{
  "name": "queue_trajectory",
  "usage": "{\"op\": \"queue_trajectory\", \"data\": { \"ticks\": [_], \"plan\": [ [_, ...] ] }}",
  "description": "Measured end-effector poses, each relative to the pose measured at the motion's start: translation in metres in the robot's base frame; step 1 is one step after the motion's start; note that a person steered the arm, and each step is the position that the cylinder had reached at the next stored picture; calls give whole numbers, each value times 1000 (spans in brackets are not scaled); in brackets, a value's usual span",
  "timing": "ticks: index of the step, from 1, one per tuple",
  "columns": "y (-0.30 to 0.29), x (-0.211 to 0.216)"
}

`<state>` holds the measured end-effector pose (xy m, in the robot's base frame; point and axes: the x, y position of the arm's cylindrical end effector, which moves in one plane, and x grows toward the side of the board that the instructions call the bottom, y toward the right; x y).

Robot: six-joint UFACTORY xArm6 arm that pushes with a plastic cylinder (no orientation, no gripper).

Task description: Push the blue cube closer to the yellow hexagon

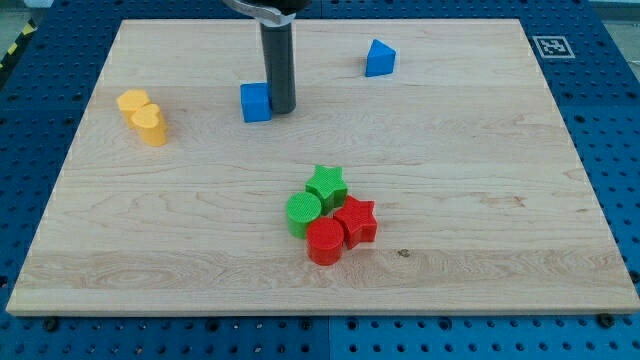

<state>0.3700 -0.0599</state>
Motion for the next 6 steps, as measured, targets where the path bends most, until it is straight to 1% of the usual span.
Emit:
{"op": "queue_trajectory", "data": {
  "ticks": [5,6],
  "plan": [
    [-106,-5],
    [-71,-21]
  ]
}}
